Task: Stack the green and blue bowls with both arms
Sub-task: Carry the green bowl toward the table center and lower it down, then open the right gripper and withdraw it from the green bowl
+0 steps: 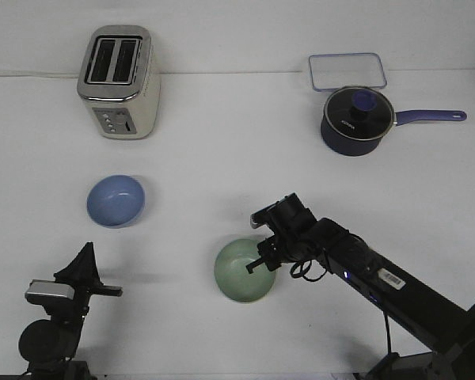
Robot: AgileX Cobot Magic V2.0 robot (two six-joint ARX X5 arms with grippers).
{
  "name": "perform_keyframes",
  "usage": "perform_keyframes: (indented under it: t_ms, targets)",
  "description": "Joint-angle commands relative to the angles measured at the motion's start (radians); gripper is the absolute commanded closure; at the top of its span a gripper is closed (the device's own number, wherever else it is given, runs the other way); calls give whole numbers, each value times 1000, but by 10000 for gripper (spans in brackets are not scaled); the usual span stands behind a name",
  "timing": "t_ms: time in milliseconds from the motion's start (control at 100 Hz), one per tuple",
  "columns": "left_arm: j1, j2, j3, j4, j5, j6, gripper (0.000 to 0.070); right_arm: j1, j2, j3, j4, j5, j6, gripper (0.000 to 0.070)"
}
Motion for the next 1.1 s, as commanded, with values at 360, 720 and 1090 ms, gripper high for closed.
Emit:
perform_keyframes:
  t_ms: [360, 720, 1090]
  targets:
    - [0, -1, -11, 16, -1, -105, 688, -1, -10, 17, 29, 19, -27, 379]
    - [0, 2, 75, -90, -2, -422, 688, -119, -392, 34, 64, 83, -95, 380]
    - [2, 321, 401, -309, -29, -412, 687, -126, -924, -435, 345, 249, 60, 380]
